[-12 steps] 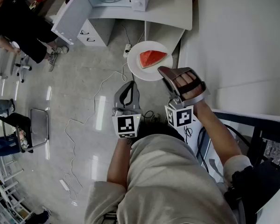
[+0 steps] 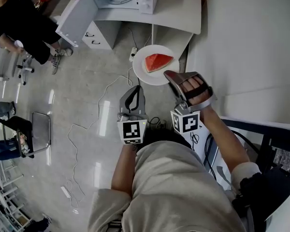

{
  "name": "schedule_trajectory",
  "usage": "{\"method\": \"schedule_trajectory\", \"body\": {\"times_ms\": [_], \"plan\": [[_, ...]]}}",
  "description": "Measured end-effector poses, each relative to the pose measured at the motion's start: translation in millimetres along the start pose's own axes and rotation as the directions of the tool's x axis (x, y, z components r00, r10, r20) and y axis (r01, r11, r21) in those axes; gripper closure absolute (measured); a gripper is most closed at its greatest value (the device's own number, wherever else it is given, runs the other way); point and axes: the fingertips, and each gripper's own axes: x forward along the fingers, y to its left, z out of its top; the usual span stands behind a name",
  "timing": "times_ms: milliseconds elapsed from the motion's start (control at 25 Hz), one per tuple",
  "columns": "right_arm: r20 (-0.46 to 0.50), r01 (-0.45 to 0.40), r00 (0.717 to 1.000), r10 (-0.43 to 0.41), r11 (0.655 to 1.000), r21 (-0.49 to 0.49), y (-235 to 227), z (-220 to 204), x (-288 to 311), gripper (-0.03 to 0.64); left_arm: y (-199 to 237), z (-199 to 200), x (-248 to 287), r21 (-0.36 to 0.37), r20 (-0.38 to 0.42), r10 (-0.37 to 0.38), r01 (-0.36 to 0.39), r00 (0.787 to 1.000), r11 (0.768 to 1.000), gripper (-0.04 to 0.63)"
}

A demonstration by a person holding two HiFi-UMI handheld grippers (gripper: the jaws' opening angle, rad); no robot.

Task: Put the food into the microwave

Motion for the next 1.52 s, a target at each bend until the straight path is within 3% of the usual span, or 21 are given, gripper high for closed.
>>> {"method": "schedule_trajectory", "body": {"times_ms": [520,1200,1520], "plan": [[-0.005,-0.025,1.0,0.025,0.999,0.041,-1.4,12.8,42.0,0.589,32.5,-5.4,23.2,0.009,-0.01,-0.017,0.017,1.0,1.0,0.588],[-0.077,-0.016,0.997,0.017,1.0,0.02,-41.1,50.8,181.7,0.588,174.6,-12.5,86.0,-0.008,-0.025,-0.095,0.095,0.995,0.995,0.588],[-0.105,0.006,0.994,-0.004,1.0,0.025,-59.9,72.2,216.6,0.589,219.2,-8.8,93.1,-0.002,-0.027,-0.12,0.12,0.992,0.993,0.588]]}}
